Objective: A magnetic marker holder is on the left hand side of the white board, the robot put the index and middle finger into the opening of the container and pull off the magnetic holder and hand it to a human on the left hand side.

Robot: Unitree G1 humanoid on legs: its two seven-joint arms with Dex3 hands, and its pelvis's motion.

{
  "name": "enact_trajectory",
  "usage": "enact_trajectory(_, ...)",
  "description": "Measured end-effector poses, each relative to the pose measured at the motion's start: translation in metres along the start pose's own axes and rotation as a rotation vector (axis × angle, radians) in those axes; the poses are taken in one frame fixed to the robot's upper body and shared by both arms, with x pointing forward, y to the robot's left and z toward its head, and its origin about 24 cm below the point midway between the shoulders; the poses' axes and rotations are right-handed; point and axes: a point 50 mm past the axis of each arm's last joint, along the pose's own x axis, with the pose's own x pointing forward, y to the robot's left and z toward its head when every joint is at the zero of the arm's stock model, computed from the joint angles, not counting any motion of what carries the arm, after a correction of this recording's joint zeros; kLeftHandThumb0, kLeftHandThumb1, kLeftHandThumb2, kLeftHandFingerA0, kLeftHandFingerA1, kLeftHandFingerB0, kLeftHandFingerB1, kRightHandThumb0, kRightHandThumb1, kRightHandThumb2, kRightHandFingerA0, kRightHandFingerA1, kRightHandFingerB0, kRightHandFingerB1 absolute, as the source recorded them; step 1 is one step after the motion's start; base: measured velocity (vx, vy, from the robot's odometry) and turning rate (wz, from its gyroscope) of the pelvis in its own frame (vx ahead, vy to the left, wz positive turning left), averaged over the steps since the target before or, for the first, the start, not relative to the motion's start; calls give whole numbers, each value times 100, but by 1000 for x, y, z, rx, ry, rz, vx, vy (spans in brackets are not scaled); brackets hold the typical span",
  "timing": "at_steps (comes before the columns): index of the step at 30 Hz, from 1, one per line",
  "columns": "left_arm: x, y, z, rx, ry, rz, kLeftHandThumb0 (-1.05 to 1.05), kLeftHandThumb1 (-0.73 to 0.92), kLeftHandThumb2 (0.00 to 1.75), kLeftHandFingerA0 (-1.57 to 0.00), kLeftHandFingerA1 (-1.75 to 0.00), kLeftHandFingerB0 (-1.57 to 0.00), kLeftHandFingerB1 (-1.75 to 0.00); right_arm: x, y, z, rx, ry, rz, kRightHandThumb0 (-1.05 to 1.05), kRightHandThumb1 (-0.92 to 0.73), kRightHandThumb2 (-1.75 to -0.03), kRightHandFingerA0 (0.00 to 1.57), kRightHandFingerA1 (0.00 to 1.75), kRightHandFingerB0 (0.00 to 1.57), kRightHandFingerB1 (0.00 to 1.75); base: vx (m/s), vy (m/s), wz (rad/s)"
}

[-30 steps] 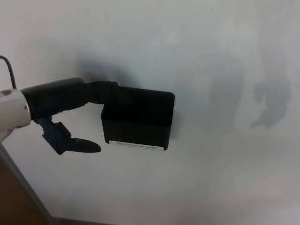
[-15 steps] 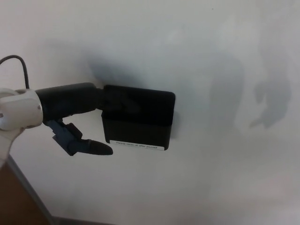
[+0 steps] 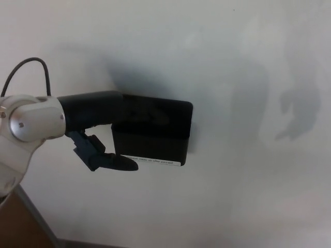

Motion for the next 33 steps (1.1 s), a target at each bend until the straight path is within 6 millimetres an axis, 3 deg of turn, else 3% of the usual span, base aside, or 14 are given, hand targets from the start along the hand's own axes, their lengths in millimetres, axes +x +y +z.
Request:
enact_trajectory(3,2,-1,0,1,8,-5,-85,51,86,-6,-34,-12,-36,-1,0,-1,3,3,-1,-58,-57,-90,54,57,40,50,0,0,0)
enact_trajectory(4,3,-2,0,0,9,-7,-85,51,86,-6,-34,-12,-36,-1,0,-1,3,3,-1,-54,-71,-62,63,44,47,37,0,0,0)
enact_trajectory(9,5,-3,-2,-1,19,-9,-85,51,86,-7,-35,-12,-36,-1,-1,-1,7,2,-5,-56,-70,-62,65,44,49,38,0,0,0)
enact_trajectory(10,5,-3,-3,-2,23,-10,-83,61,60,-9,-29,-18,-28,-1,-1,-1,8,2,-6,-55,-70,-62,64,44,49,38,0,0,0)
enact_trajectory(12,5,-3,-4,-3,27,-10,-83,61,60,-9,-29,-18,-28,-1,-1,-1,9,2,-8,-55,-70,-62,64,44,49,38,0,0,0)
enact_trajectory(13,5,-3,-4,-4,29,-10,-83,51,83,-8,-37,-13,-37,-1,-1,-1,10,2,-10,-55,-70,-62,64,45,50,38,0,0,0)
enact_trajectory(17,5,-5,-6,-8,35,-14,-84,51,85,-6,-38,-12,-38,-1,-2,-1,12,0,-16,-56,-71,-62,64,44,50,38,0,0,0)
enact_trajectory(18,5,-5,-6,-10,37,-16,-82,61,60,-11,-31,-17,-28,-1,-3,-1,12,0,-17,-55,-71,-62,64,44,50,38,0,0,0)
enact_trajectory(19,5,-5,-7,-10,38,-16,-82,61,60,-11,-31,-17,-28,-1,-3,-1,12,0,-17,-55,-71,-62,64,44,50,38,0,0,0)
enact_trajectory(20,5,-5,-7,-11,40,-17,-38,24,90,-3,-50,0,-45,-1,-3,-1,12,0,-18,-55,-71,-62,64,44,50,38,0,0,0)
enact_trajectory(21,6,-6,-8,-12,42,-20,-38,24,90,-3,-50,0,-45,-1,-3,-1,12,-1,-19,-55,-71,-62,64,44,50,38,0,0,0)
enact_trajectory(22,6,-6,-8,-12,42,-21,-84,50,82,-8,-40,-12,-37,-1,-3,-1,12,-1,-19,-56,-71,-62,64,44,51,38,0,0,0)
enact_trajectory(23,6,-7,-8,-13,43,-23,-38,23,89,-3,-50,0,-45,-1,-3,-1,12,-1,-19,-55,-71,-62,64,44,51,38,0,0,0)
enact_trajectory(33,16,-15,-10,-17,58,-67,-38,24,90,-2,-49,0,-45,2,-3,2,15,-12,-20,-52,-74,-62,64,44,49,38,0,0,0)
